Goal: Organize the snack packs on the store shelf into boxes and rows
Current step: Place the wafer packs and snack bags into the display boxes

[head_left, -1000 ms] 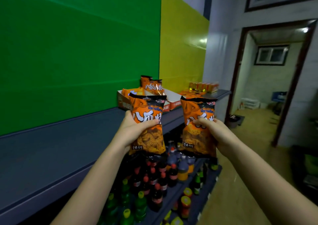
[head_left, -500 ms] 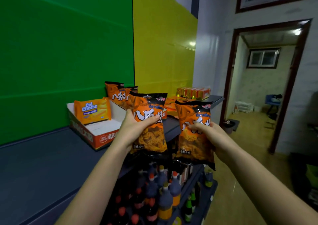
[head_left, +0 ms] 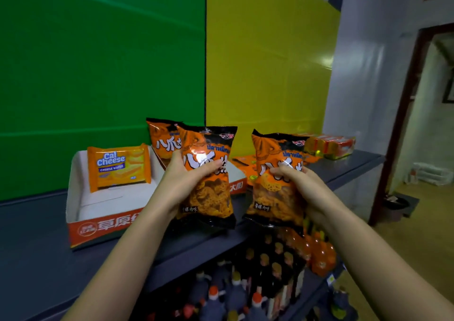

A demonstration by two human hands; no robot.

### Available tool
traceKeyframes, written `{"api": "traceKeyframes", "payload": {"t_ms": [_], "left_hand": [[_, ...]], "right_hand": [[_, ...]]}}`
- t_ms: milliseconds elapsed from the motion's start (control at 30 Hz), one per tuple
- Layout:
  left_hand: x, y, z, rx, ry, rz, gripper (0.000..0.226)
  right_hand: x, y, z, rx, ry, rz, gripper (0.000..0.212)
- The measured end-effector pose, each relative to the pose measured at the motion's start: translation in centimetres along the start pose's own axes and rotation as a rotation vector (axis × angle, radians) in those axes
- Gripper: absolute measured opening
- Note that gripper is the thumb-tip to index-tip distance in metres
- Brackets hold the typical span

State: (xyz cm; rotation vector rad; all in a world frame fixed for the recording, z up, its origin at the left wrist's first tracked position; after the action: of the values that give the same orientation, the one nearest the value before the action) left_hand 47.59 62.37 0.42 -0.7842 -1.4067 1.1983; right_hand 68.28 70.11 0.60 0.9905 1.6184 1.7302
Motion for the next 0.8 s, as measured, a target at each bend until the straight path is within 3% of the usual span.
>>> {"api": "traceKeyframes", "payload": {"t_ms": [133,400,633,800], "left_hand": [[1.7,-0.9,-0.7,0.005,-0.132,-0.044,0.054],[5.9,-2.2,-1.1,0.067,-0.387,-0.105,0.048],[9.5,-1.6,0.8,0.127,-0.49,-0.104,0.051],[12.4,0.1,3.3,0.126,-0.518,-0.051,0.06]], "right_hand": [[3.7,0.9,1.9,-0.001,0.117,0.027,0.014],[11.3,2.9,3.4,0.046,0.334,0.138,0.019],[17.2,3.0,0.7,0.136,0.419,0.179,0.046],[20.5,2.3,-1.4,0.147,0.468,0.208,0.04]]}}
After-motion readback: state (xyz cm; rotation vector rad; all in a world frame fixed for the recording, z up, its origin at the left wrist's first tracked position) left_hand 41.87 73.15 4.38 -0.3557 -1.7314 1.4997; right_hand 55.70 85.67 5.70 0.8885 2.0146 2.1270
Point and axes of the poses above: each hand's wrist, its own x-axis towards the middle knuckle, its own z-axis out of the back of the hand, y = z × x, the point moved 2 cm from there along x, towards the middle knuckle, and after that the axes turned 15 degrees about y, right-handed, at the moved point
